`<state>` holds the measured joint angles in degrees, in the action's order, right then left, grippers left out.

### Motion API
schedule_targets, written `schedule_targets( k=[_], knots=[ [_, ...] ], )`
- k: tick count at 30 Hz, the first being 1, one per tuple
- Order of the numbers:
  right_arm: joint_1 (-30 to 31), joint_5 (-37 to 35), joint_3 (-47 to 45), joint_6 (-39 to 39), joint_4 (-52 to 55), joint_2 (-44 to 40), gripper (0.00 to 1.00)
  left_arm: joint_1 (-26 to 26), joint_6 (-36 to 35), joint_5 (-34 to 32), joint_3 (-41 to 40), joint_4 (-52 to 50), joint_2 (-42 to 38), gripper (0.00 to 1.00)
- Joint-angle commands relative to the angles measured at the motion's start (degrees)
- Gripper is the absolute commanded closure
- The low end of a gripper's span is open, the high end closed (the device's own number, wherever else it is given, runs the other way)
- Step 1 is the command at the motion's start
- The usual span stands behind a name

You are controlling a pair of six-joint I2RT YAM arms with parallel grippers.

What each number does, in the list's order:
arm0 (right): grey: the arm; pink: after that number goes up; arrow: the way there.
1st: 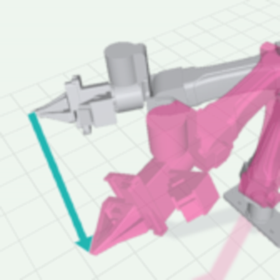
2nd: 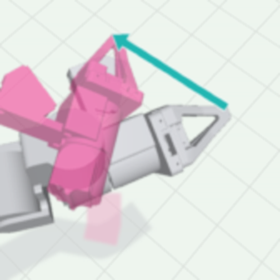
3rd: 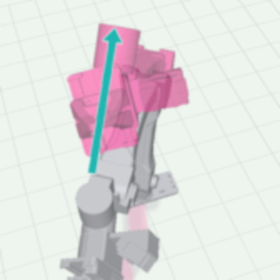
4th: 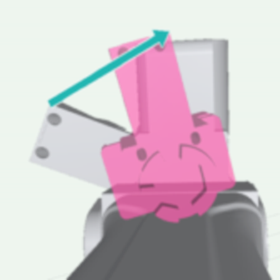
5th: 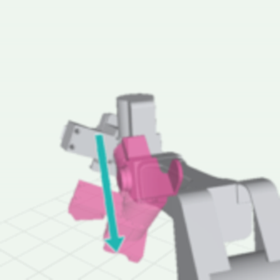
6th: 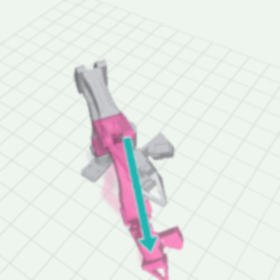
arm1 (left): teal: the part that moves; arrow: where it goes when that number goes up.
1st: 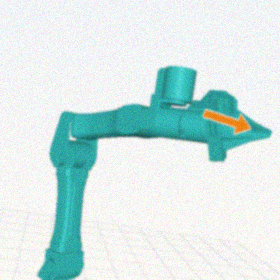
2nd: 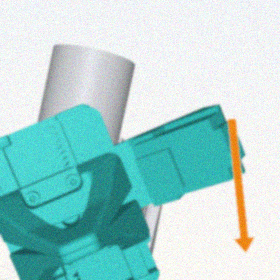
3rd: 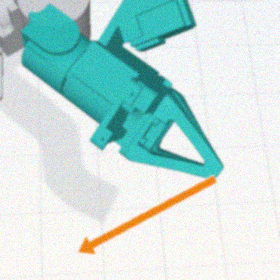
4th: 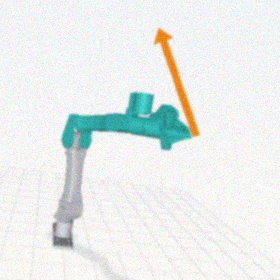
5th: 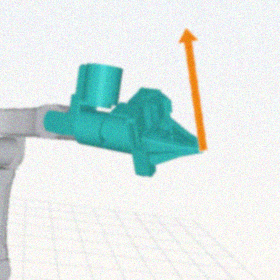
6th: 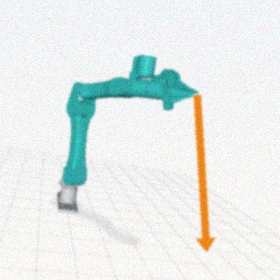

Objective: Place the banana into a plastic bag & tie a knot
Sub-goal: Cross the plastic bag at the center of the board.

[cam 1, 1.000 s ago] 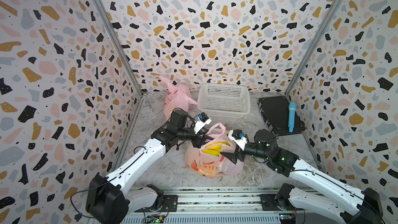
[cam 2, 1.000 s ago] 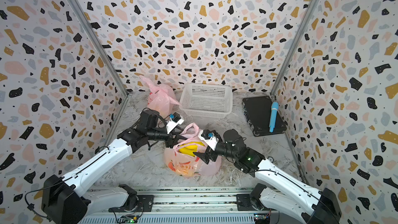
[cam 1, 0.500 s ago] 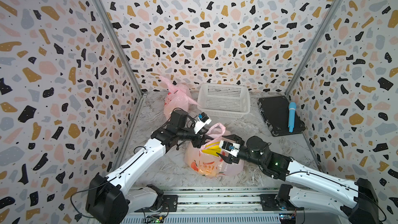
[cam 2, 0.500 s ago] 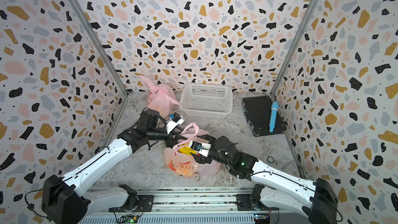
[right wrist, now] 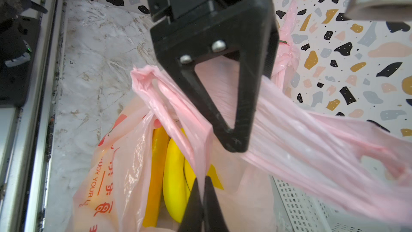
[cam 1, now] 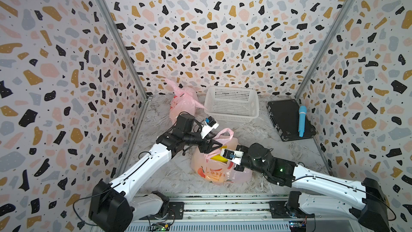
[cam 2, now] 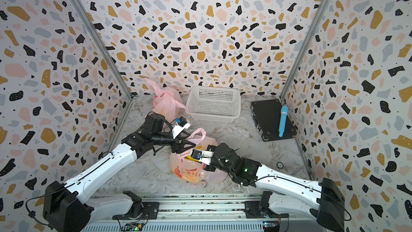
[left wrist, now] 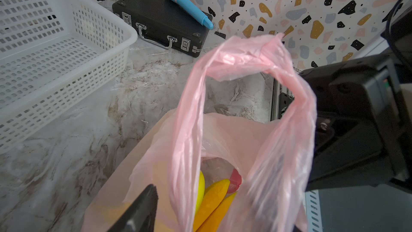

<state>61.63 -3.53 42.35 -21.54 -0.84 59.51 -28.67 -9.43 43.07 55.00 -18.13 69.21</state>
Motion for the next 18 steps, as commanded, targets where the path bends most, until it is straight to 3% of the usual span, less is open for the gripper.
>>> schedule_targets(
  k=[1, 7, 11, 18],
  knots=[
    [-4.95, 9.27, 2.4, 9.62, 5.63, -3.33, 1.0, -0.16, -0.33, 1.16, -0.81, 1.25, -1.46, 0.34],
    [-14.84, 25.7, 1.52, 21.6, 4.71, -3.19, 1.0, -0.16, -0.53, 0.57, -1.9, 1.96, -3.02, 0.32],
    [-17.66, 34.59, 2.23, 28.74, 0.9, -0.36, 1.0, -0.16, -0.7, -0.19, -2.9, 2.72, -3.38, 0.26],
    [-20.67, 43.21, 1.65, 39.2, -5.4, 2.27, 1.0, -0.16, 1.56, -6.26, -4.69, 4.54, -4.09, 0.14]
  ],
)
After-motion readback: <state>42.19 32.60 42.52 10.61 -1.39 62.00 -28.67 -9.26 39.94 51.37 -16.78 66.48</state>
